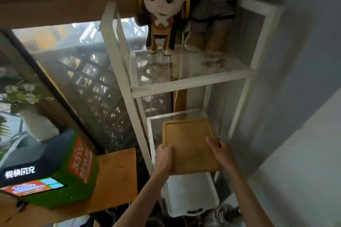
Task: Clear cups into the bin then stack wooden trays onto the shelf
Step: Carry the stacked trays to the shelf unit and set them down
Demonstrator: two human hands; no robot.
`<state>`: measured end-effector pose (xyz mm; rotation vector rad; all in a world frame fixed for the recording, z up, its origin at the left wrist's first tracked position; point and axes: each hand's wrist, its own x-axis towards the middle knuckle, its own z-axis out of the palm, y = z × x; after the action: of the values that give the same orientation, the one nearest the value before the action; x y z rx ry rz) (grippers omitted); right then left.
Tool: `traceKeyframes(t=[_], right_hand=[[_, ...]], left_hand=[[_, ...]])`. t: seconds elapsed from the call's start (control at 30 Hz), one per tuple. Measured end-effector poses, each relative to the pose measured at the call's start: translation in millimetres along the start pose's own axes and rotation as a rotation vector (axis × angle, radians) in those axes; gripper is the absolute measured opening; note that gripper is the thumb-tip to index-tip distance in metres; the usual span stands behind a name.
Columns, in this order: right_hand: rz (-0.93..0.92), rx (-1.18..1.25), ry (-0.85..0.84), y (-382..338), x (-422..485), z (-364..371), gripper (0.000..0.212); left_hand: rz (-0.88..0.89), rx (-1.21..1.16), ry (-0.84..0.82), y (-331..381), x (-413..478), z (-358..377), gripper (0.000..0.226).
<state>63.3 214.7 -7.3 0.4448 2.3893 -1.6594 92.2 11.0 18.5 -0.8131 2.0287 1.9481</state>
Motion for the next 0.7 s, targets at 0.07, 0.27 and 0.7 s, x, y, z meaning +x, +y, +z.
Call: traceKeyframes(t=[0.07, 0.27, 0.7], right_hand=[[-0.001, -0.012, -0.016, -8, 29, 2, 0.061], [-0.004, -0.05, -0.072, -22, 92, 12, 0.06], [0.081, -0.21, -0.076, -35, 127, 32, 0.067]], left_hand=[[-0.01, -0.012, 0.062, 11, 19, 7, 0.022], [-0.009, 0.009, 0.157, 34, 69, 14, 0.019], [-0.136, 0.295, 0.212, 28, 106, 12, 0.038]])
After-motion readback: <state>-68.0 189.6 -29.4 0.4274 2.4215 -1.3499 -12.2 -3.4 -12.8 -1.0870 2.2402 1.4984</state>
